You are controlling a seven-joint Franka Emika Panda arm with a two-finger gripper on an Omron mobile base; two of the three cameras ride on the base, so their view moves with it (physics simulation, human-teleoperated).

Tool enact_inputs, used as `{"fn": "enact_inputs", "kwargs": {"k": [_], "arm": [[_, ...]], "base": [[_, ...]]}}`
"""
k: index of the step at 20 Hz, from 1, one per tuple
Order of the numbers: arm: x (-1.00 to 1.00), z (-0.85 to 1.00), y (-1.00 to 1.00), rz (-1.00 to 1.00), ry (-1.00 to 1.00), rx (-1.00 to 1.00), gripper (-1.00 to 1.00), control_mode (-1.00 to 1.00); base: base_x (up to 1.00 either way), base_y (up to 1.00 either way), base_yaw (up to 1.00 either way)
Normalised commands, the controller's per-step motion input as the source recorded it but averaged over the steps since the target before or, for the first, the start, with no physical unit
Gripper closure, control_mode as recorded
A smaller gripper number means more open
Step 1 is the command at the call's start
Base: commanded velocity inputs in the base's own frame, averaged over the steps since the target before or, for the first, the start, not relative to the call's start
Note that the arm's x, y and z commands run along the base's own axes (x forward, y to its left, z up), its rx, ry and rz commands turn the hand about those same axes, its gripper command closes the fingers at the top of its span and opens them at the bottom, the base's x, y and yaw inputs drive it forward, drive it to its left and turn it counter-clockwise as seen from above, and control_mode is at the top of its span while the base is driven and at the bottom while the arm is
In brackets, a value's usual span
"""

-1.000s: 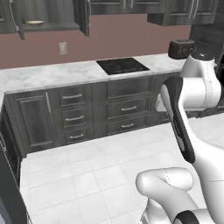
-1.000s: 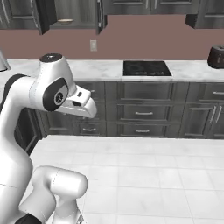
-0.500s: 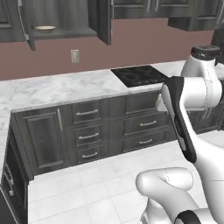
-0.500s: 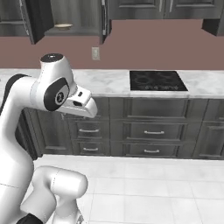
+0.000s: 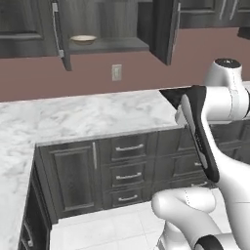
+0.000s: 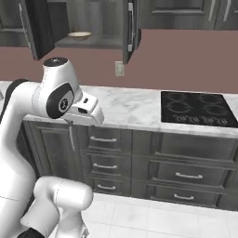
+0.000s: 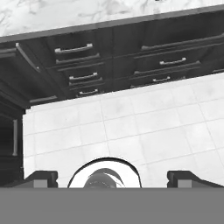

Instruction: Take the smaller bowl and place it next to the appetizer plate on the dining counter , and place the larger bowl next to the plate with cooked food.

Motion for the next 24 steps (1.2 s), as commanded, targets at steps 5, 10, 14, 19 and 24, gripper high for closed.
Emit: {"fn": "enact_inputs", "kwargs": {"k": [5,10,14,19,24], "arm": [[0.0,0.0,0.0,0.0,0.0,0.0,-1.0,1.0],[0.0,0.0,0.0,0.0,0.0,0.0,-1.0,1.0],[0.0,0.0,0.0,0.0,0.0,0.0,-1.0,1.0],[0.0,0.0,0.0,0.0,0.0,0.0,-1.0,1.0],[-0.13,0.15,0.02,0.0,0.0,0.03,-1.0,-1.0]], "base": [[1.0,0.19,0.34],[1.0,0.34,0.19],[1.0,0.41,0.12],[0.98,0.34,0.05],[0.14,0.05,0.0]]}}
